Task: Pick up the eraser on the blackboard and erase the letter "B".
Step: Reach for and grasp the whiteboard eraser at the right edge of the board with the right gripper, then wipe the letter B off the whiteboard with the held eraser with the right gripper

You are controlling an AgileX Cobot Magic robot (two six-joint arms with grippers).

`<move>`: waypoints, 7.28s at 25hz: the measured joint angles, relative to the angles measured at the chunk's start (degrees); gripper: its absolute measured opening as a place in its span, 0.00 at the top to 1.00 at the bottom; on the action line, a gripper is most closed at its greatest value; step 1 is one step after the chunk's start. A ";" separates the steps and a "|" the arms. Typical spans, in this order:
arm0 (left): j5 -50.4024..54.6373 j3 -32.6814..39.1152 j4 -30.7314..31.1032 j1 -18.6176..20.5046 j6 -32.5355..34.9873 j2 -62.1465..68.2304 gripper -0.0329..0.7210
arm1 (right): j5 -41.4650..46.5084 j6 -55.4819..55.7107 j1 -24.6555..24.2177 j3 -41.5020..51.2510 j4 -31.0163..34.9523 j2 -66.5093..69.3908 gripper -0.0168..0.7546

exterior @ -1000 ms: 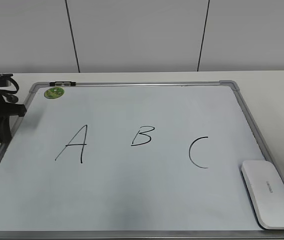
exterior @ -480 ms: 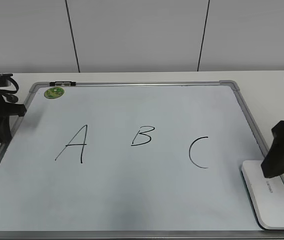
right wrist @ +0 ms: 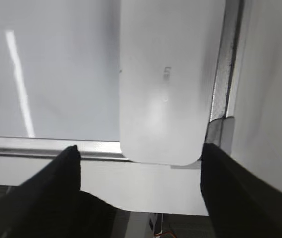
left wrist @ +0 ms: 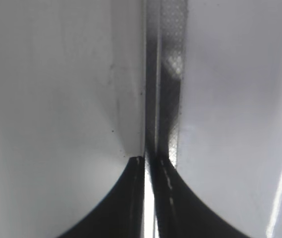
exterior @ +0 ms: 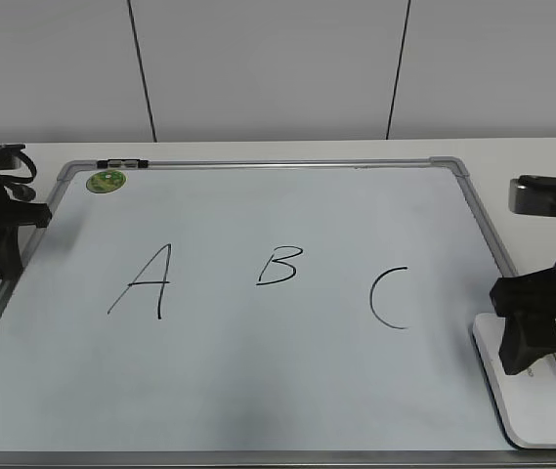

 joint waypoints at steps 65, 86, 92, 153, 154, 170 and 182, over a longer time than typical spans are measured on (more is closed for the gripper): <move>0.00 0.00 -1.02 0.22 0.00 0.00 0.92 | -10.76 -6.28 -4.98 -0.72 2.39 13.33 0.17; 0.00 0.00 -1.30 0.35 0.30 0.00 0.92 | -11.32 -0.55 -1.73 -0.72 -4.63 13.33 0.19; 0.00 0.00 -1.33 0.35 0.30 0.00 0.92 | -11.32 -0.07 -1.73 -0.72 -4.43 13.33 0.19; -0.10 0.00 -2.22 0.48 0.40 0.00 0.92 | 12.41 -2.05 10.54 -50.13 -3.63 39.29 0.29; -0.10 0.00 -2.22 0.48 0.40 0.00 0.92 | 12.41 -2.40 10.54 -50.97 -3.31 39.92 0.29; 0.00 0.00 -2.22 0.48 0.40 0.00 0.92 | 12.64 -5.35 10.54 -64.56 1.14 49.09 0.29; 0.08 0.00 -2.22 0.48 0.40 0.00 0.92 | 12.89 -5.44 10.54 -68.84 1.24 53.21 0.29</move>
